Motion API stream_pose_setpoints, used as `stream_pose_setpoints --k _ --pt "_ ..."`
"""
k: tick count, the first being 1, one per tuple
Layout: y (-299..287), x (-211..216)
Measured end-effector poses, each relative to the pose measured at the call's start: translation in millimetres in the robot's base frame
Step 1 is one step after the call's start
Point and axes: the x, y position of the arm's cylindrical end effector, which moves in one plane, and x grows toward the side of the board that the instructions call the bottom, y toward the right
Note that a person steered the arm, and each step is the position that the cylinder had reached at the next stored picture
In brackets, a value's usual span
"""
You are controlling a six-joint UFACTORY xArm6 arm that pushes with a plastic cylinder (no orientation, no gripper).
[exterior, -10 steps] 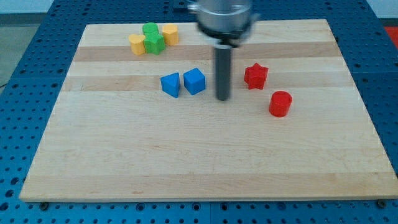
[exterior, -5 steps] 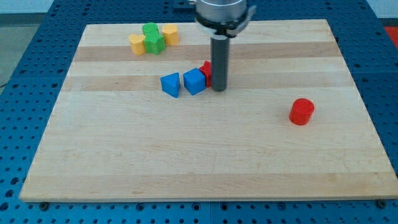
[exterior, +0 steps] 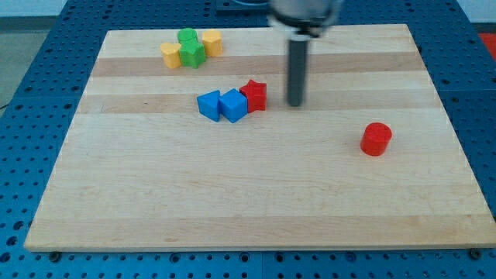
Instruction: Push the red blocks and blue cube close to blue triangle
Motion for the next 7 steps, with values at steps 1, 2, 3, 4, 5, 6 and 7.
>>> stream_pose_setpoints --k 1,2,3,4,5,6,7 --pt "135 18" --pt "159 89" --pt "88 97" --pt "-17 57" --pt "-120 33" --pt "-49 89" --pt "-78 117"
